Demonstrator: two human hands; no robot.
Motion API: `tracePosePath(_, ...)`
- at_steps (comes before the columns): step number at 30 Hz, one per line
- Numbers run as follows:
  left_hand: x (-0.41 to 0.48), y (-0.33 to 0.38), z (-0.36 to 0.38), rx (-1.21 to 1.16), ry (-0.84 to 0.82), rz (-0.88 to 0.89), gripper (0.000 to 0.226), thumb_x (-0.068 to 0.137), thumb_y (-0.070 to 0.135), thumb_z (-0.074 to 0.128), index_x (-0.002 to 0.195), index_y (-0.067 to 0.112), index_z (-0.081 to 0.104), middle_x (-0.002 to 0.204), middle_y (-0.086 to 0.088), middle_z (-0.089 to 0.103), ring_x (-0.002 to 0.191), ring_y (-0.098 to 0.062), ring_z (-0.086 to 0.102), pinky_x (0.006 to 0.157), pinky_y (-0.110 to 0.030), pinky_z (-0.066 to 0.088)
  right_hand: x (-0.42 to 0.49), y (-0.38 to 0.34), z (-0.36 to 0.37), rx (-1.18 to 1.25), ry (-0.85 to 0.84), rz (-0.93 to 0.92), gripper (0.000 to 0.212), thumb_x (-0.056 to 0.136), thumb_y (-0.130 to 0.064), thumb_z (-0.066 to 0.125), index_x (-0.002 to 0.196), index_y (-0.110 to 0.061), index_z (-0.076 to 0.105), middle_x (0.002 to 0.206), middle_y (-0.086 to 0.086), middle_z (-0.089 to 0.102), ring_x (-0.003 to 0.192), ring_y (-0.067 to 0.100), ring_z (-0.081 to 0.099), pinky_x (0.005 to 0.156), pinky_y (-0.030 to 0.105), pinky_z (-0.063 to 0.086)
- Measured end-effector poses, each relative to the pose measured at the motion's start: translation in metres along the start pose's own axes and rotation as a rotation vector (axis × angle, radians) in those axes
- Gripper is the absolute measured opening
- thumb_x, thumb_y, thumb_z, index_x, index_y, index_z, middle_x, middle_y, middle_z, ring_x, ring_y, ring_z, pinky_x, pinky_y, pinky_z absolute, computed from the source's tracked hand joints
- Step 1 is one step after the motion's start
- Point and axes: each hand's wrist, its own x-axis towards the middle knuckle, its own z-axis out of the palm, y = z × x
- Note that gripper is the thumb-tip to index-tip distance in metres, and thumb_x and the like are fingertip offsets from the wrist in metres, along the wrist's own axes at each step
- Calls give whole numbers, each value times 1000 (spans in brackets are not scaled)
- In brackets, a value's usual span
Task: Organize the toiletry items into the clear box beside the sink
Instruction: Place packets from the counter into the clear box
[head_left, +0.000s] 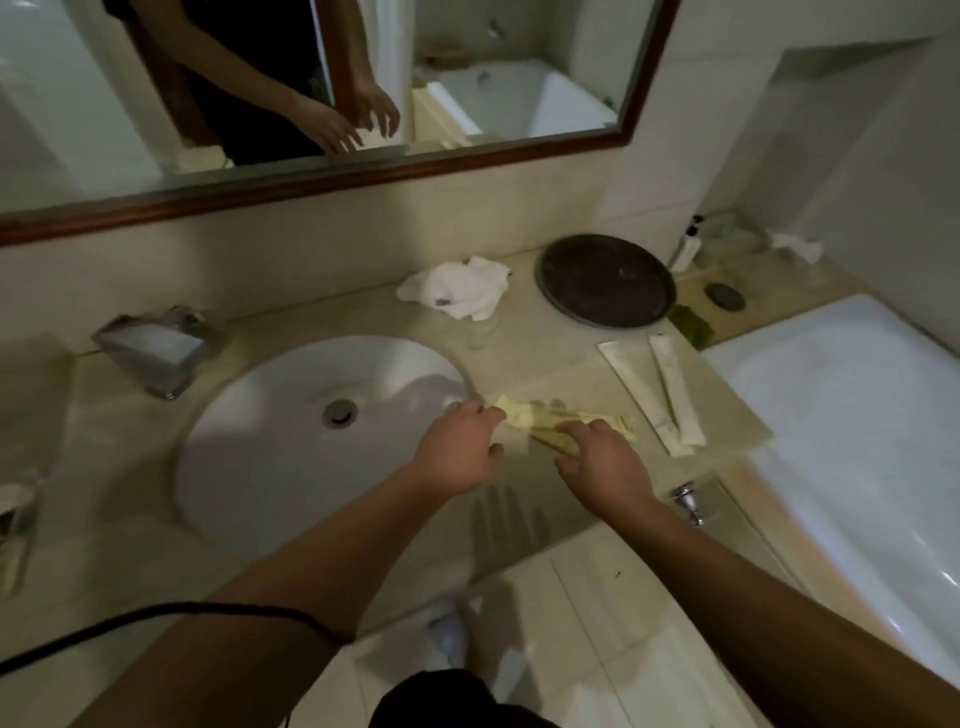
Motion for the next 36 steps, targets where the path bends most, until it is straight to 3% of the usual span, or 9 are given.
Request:
tracePosePath(4, 59, 13, 12, -35, -52, 39, 45, 82, 26, 54, 127, 23, 51, 123, -10, 53, 116, -31, 51, 96, -43, 47, 22, 33, -10, 6, 6, 60, 45, 86, -33, 60, 129, -23, 56, 116, 9, 59, 107, 29, 57, 89, 37, 49)
tracePosePath(8, 102, 14, 21, 10, -117, 6, 54, 78, 22, 61, 130, 16, 49, 133, -13, 49, 123, -34, 43, 101, -39, 41, 52, 51, -17, -13, -30, 61, 44, 87, -33, 60, 130, -23, 55, 117, 6, 59, 107, 26, 56, 89, 36, 48)
tracePosePath(12, 118, 1, 35, 103, -93, 19, 47, 71, 20, 64, 117, 14, 55, 122, -10, 53, 114, -33, 49, 92, -42, 46, 78, 60, -11, 19, -33, 53, 42, 89, -29, 60, 130, -27, 53, 126, 1, 55, 114, 20, 52, 91, 34, 45)
tracePosePath(16, 119, 2, 39, 204, -95, -31, 36, 76, 23, 58, 112, 16, 58, 113, -10, 53, 107, -32, 49, 79, -39, 44, 96, 71, -3, -7, -160, -8, 40, 90, -21, 58, 130, -23, 54, 126, 7, 53, 110, 24, 55, 88, 33, 47)
tracePosePath(21, 127, 6, 37, 235, -192, -123, 39, 76, 24, 62, 114, 14, 55, 114, -11, 55, 109, -31, 47, 85, -39, 46, 115, 82, -1, -89, -303, -79, 35, 84, -26, 63, 118, -22, 55, 115, 6, 54, 104, 25, 54, 82, 33, 46)
tracePosePath(26, 114, 15, 39, 162, -225, -253, 40, 75, 31, 68, 110, 14, 56, 115, -12, 47, 109, -32, 44, 88, -41, 47, 133, 89, -3, -174, -471, -213, 31, 84, -30, 60, 111, -16, 63, 113, 11, 60, 102, 28, 57, 79, 33, 47)
tracePosePath(30, 92, 23, 39, 172, -210, -335, 41, 75, 35, 71, 105, 14, 54, 112, -10, 54, 103, -30, 52, 82, -40, 46, 140, 86, -5, -175, -526, -319, 23, 85, -35, 60, 96, -17, 68, 101, 9, 66, 92, 28, 61, 69, 30, 42)
tracePosePath(36, 43, 27, 53, -146, -177, -505, 32, 75, 28, 76, 97, 9, 62, 103, -10, 63, 93, -27, 60, 74, -32, 45, 135, 76, -10, -36, -558, -347, 16, 88, -31, 59, 93, -17, 67, 91, 7, 68, 80, 21, 63, 67, 36, 53)
